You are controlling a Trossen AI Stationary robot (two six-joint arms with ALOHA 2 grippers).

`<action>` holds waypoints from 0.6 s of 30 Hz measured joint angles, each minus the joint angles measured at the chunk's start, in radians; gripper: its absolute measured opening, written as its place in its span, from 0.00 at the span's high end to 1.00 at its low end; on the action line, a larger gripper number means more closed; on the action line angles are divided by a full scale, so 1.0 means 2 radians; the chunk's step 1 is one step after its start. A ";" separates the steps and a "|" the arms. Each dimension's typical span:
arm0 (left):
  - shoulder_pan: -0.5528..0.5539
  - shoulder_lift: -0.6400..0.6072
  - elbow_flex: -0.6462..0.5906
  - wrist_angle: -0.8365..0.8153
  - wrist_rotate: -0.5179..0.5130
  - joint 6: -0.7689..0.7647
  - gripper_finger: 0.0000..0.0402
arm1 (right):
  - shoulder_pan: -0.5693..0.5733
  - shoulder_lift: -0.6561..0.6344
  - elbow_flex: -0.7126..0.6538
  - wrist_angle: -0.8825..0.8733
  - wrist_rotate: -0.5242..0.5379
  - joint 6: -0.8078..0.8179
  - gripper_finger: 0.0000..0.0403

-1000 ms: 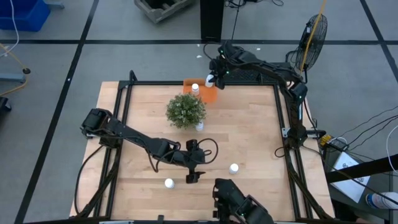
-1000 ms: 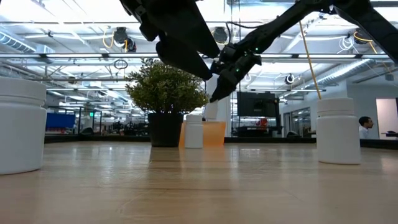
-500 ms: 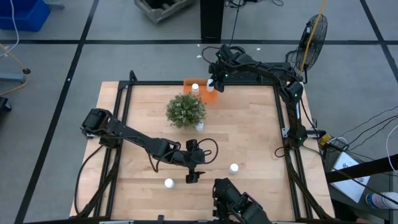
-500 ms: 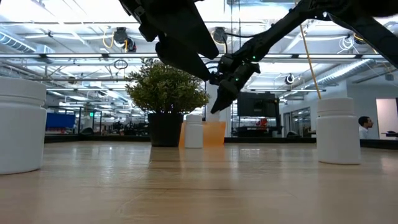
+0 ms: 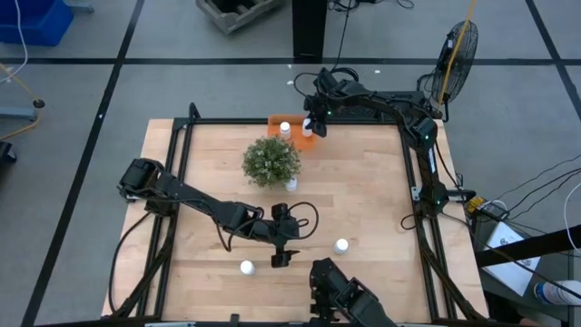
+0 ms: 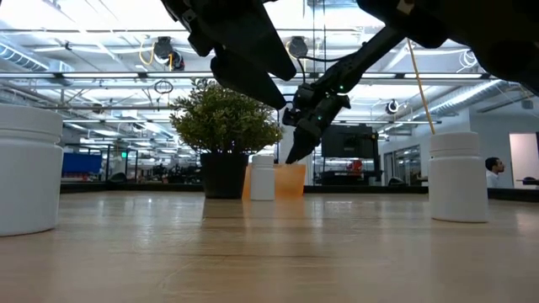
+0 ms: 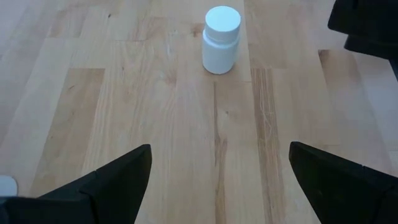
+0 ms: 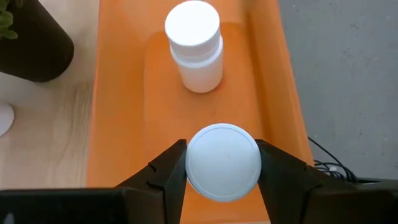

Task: Pick and place pill bottles into a basket
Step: Put the white pill bottle into the orange bin

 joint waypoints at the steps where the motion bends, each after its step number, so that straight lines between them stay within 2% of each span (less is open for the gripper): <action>1: 0.000 0.000 0.000 0.000 0.000 0.000 0.04 | 0.000 0.000 0.000 0.000 0.000 0.000 0.61; 18: 0.000 0.000 0.000 0.001 0.000 -0.002 0.04 | -0.003 0.000 -0.023 0.036 0.001 0.010 0.60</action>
